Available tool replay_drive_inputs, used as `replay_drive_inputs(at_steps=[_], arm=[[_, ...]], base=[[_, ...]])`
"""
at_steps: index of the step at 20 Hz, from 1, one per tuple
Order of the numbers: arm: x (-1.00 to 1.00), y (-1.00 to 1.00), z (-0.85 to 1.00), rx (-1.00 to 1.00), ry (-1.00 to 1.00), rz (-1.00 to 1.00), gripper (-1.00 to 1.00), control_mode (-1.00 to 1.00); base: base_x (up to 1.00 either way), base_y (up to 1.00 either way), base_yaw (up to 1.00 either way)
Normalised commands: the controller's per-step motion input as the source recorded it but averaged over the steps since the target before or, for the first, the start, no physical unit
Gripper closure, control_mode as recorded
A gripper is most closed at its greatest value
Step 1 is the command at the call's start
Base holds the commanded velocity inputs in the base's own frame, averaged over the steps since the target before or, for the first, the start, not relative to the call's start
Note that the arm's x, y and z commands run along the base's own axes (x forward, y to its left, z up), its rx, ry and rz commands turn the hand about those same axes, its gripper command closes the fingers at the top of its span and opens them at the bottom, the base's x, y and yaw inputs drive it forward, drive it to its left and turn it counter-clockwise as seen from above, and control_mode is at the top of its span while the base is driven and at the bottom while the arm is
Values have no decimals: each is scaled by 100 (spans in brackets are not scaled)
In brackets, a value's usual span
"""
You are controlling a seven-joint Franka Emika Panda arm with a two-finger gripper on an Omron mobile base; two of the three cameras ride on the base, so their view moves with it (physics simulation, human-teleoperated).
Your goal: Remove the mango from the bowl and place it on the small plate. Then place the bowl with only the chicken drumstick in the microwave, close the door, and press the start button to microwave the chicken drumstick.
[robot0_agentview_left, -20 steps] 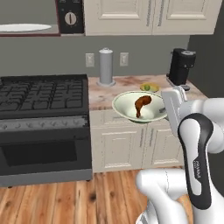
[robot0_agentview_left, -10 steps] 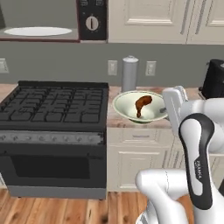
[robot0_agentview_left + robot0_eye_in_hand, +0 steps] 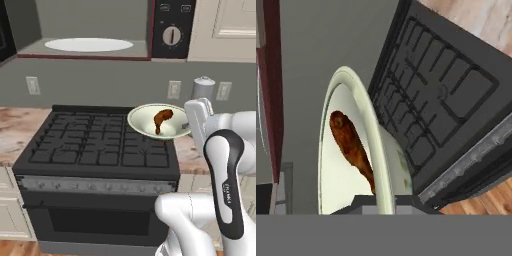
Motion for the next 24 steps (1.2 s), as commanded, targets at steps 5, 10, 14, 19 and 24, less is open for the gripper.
replay_drive_inputs(at_steps=[5,10,14,19,24], arm=[[0,0,0,0,0,0,100,100],[0,0,0,0,0,0,100,100],[0,0,0,0,0,0,100,100],[0,0,0,0,0,0,100,100],[0,0,0,0,0,0,100,100]], base=[[28,51,-25],[23,72,-34],[18,94,-31],[39,54,-21],[52,0,-5]])
